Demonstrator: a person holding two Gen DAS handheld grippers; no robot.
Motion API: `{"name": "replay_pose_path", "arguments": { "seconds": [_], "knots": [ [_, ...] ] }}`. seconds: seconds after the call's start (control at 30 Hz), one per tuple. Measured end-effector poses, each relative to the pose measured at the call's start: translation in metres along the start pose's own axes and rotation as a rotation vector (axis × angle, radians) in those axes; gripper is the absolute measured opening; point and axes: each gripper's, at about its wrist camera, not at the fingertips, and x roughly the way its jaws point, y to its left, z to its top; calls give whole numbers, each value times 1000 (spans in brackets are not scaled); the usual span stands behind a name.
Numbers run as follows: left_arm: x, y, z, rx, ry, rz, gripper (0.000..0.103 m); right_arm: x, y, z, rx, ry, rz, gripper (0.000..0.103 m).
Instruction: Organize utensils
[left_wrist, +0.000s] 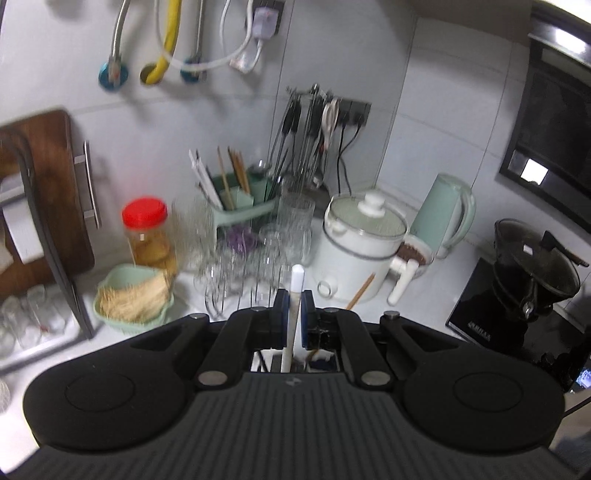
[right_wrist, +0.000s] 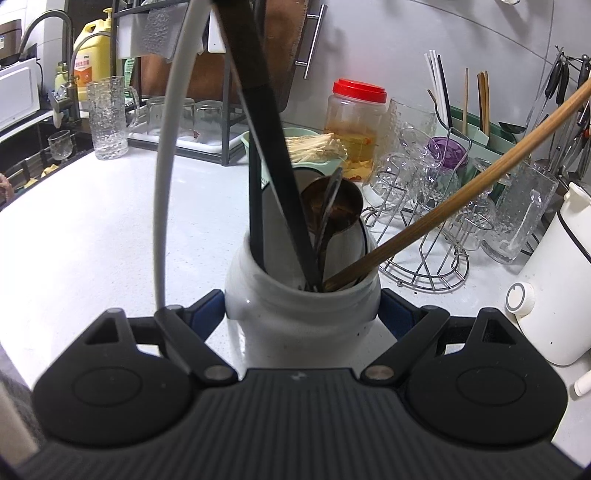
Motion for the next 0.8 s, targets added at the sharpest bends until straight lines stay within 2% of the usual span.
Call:
{"name": "replay_pose_path", "arguments": {
  "seconds": [0.23, 0.47, 0.63, 0.8],
  "knots": [
    [-17, -7, 34, 44, -52, -18, 7, 0, 0, 1, 0, 1, 1, 91],
    [-11, -9, 54, 80, -85, -5, 7, 2, 1, 2, 3, -2, 2, 91],
    [1, -12, 57, 83, -64, -14, 7, 2, 1, 2, 7, -4, 3, 91],
    [17, -10, 53, 52, 5, -34, 7, 2, 1, 1, 9, -4, 3, 91]
  ]
}}
